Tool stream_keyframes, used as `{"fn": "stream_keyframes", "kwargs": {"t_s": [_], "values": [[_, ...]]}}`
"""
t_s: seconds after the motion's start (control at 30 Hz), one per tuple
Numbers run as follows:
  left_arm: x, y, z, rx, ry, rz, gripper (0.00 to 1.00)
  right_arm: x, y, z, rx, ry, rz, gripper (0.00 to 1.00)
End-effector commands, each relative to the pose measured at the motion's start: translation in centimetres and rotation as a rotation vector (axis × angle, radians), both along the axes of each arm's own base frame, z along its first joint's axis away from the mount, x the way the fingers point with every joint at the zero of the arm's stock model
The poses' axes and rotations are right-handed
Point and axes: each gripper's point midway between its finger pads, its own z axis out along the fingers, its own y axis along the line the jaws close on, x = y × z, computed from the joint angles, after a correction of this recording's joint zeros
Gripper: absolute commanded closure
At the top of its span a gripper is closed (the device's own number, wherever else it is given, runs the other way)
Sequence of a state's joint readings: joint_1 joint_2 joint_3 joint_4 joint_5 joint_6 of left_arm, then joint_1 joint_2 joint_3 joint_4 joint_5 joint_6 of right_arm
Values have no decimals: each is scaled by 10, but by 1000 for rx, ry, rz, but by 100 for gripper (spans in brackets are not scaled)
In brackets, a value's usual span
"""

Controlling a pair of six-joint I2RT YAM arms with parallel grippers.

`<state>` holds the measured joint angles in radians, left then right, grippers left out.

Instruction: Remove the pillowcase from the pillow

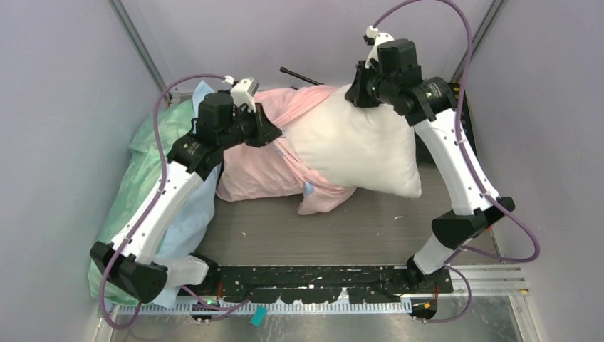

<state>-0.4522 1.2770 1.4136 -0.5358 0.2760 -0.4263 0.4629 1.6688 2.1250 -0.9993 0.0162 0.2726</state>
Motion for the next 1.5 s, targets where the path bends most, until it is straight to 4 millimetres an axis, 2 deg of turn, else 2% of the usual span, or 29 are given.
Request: {"fn": "stream_keyframes", "kwargs": {"t_s": [0.0,0.13,0.2,0.23,0.33,0.43,0.5,0.53,0.57,0.6,0.63,0.77,0.87,0.9,0.97,1.1,1.2,1.3,1.47], "values": [[-18,28,-21,44,-69,109,100,-45,-7,25,96,-68,58,100],[-50,32,-116,78,24,175,100,-70,-16,-86,50,125,34,100],[-69,35,-154,104,70,205,100,-84,-18,-127,52,198,26,100],[-78,38,-167,115,80,220,100,-91,-18,-139,61,225,33,100],[-96,48,-178,118,77,246,100,-104,-17,-157,91,259,43,100],[-106,57,-169,118,61,245,99,-111,-14,-156,116,257,68,100],[-109,62,-156,142,49,236,95,-116,-8,-150,147,255,104,100],[-111,65,-153,165,49,230,90,-119,-4,-147,164,256,126,100],[-111,64,-145,177,40,211,77,-122,1,-144,177,256,150,100],[-112,64,-137,194,32,193,59,-126,7,-142,184,255,174,100],[-112,65,-126,210,22,186,52,-130,11,-140,184,253,194,100],[-105,70,-77,266,-66,168,36,-144,27,-135,156,242,249,100],[-98,69,-33,273,-136,161,31,-148,30,-129,158,224,262,100],[-95,69,-24,287,-145,161,28,-150,30,-127,160,220,265,100],[-86,68,-9,311,-170,176,16,-153,31,-122,164,207,278,100],[-71,49,10,332,-211,117,14,-157,31,-115,166,196,286,100],[-65,27,17,315,-241,28,21,-159,31,-113,167,194,289,100],[-64,3,15,305,-235,-77,24,-160,32,-112,169,195,292,100],[-60,-36,4,331,-232,-203,21,-161,35,-108,175,190,298,100]]}}
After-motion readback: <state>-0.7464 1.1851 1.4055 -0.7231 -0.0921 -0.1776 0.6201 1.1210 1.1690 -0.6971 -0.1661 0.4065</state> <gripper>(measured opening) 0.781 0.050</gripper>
